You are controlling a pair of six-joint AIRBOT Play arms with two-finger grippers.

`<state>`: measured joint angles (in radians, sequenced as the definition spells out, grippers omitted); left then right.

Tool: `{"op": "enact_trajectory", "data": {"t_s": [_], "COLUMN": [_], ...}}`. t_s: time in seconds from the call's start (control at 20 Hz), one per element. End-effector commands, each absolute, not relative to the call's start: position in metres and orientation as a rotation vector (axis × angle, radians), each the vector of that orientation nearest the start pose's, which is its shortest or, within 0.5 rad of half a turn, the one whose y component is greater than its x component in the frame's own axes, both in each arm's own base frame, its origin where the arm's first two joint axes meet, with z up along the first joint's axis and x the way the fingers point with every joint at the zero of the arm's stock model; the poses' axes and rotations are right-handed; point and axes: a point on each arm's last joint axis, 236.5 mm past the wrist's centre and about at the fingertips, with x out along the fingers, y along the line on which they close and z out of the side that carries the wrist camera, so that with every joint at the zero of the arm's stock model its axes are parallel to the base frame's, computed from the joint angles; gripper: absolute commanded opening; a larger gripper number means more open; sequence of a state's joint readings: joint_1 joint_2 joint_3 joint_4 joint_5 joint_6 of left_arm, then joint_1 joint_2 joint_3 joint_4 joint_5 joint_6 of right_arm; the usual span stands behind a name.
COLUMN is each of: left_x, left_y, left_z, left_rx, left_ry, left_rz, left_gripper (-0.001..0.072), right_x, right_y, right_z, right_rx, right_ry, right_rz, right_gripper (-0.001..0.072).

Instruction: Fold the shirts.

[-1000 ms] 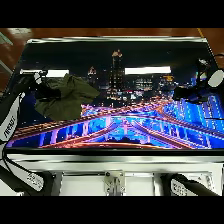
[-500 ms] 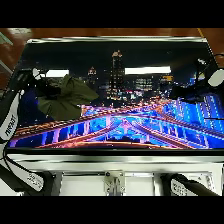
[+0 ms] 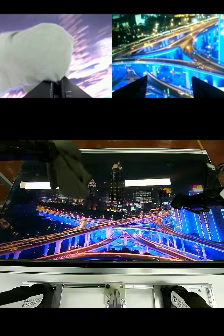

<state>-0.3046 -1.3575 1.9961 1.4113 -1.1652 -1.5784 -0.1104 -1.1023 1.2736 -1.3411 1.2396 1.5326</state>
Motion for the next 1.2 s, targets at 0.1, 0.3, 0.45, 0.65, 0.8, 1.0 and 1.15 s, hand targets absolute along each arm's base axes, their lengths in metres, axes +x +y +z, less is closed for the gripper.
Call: {"op": "enact_trajectory", "data": {"t_s": [0.1, 0.3, 0.45, 0.65, 0.8, 1.0, 1.15], "left_x": [0.371, 0.361, 0.339, 0.297, 0.308, 0.36, 0.35], "left_y": [-0.271, -0.325, -0.343, -0.357, -0.345, -0.268, -0.188], "left_z": [0.374, 0.242, 0.119, -0.003, -0.007, 0.05, 0.037], "left_rx": [-0.092, -0.05, -0.009, -0.069, -0.122, -0.156, -0.18], "left_ry": [0.438, 0.755, 1.014, 1.278, 1.322, 1.28, 1.401], "left_rz": [-0.664, -0.699, -0.663, -0.617, -0.571, -0.491, -0.352], "left_gripper": [0.0039, 0.004, 0.0041, 0.0042, 0.0637, 0.0689, 0.0689], "right_x": [0.351, 0.319, 0.298, 0.287, 0.289, 0.304, 0.301], "right_y": [0.01, 0.017, 0.023, 0.046, 0.06, 0.052, 0.04], "right_z": [0.199, 0.181, 0.121, 0.031, 0.007, 0.005, 0.004], "right_rx": [0.159, 0.147, 0.165, 0.285, 0.329, 0.308, 0.333], "right_ry": [0.811, 0.946, 1.142, 1.287, 1.33, 1.279, 1.293], "right_rz": [0.079, 0.105, 0.132, 0.193, 0.25, 0.244, 0.217], "right_gripper": [0.0673, 0.0672, 0.0672, 0.0672, 0.0673, 0.0673, 0.0673]}}
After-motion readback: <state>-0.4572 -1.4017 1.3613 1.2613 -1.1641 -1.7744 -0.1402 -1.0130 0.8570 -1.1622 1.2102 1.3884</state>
